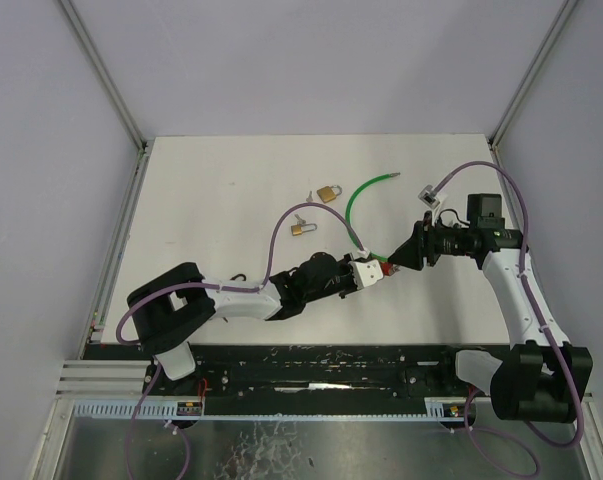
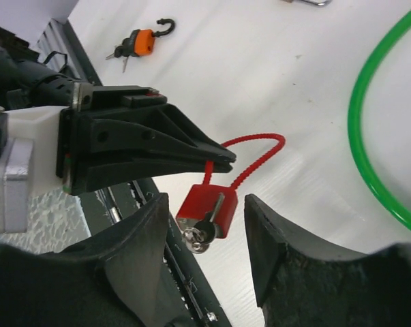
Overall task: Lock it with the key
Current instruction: Lock the lock.
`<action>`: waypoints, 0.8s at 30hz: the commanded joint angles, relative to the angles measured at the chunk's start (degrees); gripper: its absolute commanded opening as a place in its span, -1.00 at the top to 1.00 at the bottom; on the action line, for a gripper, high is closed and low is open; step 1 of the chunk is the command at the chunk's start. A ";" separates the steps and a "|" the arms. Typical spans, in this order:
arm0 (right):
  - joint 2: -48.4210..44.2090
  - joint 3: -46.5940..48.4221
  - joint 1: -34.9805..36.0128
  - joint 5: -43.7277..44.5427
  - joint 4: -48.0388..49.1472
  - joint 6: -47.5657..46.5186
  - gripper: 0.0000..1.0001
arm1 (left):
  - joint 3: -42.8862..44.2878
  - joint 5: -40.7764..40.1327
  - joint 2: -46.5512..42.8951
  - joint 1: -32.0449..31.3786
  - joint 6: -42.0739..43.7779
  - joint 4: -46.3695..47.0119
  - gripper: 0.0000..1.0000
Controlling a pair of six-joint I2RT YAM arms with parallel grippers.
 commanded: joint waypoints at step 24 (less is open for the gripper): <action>0.40 1.95 2.83 -2.30 -3.44 -3.22 0.33 | 0.92 -1.47 -0.90 -0.32 0.24 4.69 0.99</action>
